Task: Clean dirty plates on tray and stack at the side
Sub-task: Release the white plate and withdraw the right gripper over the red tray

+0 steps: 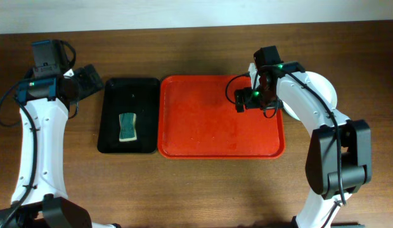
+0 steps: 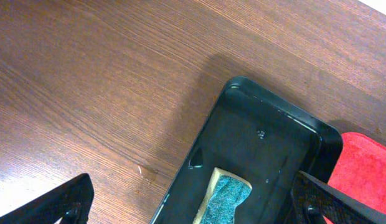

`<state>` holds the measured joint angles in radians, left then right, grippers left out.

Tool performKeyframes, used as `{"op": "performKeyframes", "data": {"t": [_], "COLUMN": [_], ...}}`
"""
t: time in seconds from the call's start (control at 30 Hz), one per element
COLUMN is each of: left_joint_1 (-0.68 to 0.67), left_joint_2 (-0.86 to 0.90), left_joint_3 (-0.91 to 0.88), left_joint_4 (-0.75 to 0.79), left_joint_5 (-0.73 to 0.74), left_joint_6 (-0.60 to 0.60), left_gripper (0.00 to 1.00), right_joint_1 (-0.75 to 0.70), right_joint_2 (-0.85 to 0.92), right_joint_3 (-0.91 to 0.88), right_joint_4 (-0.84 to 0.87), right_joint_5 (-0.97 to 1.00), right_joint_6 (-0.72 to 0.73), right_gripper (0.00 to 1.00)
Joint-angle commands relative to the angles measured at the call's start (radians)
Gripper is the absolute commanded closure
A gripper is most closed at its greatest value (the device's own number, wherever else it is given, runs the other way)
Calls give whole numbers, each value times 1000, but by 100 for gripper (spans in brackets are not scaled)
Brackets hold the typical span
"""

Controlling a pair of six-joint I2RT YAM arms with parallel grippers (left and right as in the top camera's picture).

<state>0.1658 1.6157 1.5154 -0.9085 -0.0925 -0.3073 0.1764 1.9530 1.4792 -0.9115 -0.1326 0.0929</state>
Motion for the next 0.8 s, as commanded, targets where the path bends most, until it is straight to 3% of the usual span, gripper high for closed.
{"op": "performKeyframes", "data": {"t": [0.0,0.5,0.77], "left_joint_1": [2,2,2], "left_joint_2": [0,0,0], "left_joint_3": [2,2,2], "left_joint_4": [1,1,1], "left_joint_5": [7,7,7], "left_joint_6": [-7,-7,-7], "left_gripper": [1,1,1], "right_joint_1": [0,1,68], "right_joint_2": [-33,-44,-361], "right_joint_3": [-4,-4,-4], "right_joint_4": [0,0,0], "right_joint_5": [13,13,13], "right_joint_6": [-11,-11,-11], "right_gripper": [1,1,1]}}
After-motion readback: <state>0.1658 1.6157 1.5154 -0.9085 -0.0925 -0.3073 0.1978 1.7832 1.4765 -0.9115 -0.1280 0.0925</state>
